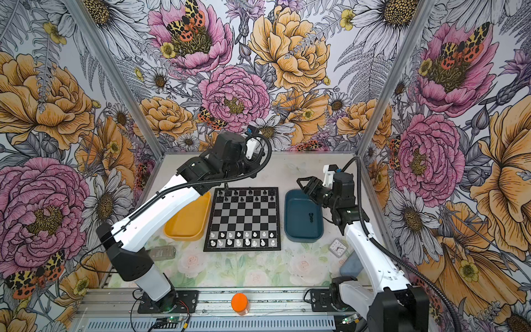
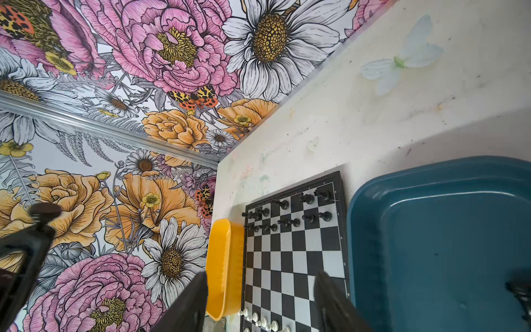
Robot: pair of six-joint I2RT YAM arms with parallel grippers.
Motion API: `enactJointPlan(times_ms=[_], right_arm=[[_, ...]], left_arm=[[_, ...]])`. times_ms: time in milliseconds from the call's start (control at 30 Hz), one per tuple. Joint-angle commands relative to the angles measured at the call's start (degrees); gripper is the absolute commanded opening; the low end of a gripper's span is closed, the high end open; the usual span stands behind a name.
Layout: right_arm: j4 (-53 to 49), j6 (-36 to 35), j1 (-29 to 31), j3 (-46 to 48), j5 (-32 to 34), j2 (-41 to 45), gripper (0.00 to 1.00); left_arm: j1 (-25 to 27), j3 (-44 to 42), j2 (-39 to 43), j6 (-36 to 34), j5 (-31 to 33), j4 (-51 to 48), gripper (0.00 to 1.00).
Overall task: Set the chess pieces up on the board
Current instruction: 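Open and withdraw the right gripper while the left gripper carries the piece over the board, then lower the black piece toward a far-row square with the left gripper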
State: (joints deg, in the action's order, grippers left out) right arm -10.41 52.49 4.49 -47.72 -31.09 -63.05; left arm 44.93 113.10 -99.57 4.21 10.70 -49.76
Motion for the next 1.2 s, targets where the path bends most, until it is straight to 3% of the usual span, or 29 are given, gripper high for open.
enactJointPlan(times_ms=[0,333,867,1167], right_arm=[[0.97,-2.69,-0.8,-0.74,-1.59,-1.51,0.6],[1.01,-4.94,-1.97,-0.7,-2.84,-6.96,0.6],[1.65,-5.73,-2.53,1.14,-3.14,-10.39,0.59],[2.06,-5.58,-2.56,1.41,-3.57,-12.09,0.59]], left_arm=[[-2.19,5.84,-6.32,2.99,-2.99,-17.22,0.0],[-6.23,18.91,-19.52,3.35,-9.89,-28.24,0.0],[-8.91,23.27,-30.97,2.74,-13.59,-32.75,0.0],[-9.89,29.81,-37.27,3.61,-13.88,-32.72,0.0]])
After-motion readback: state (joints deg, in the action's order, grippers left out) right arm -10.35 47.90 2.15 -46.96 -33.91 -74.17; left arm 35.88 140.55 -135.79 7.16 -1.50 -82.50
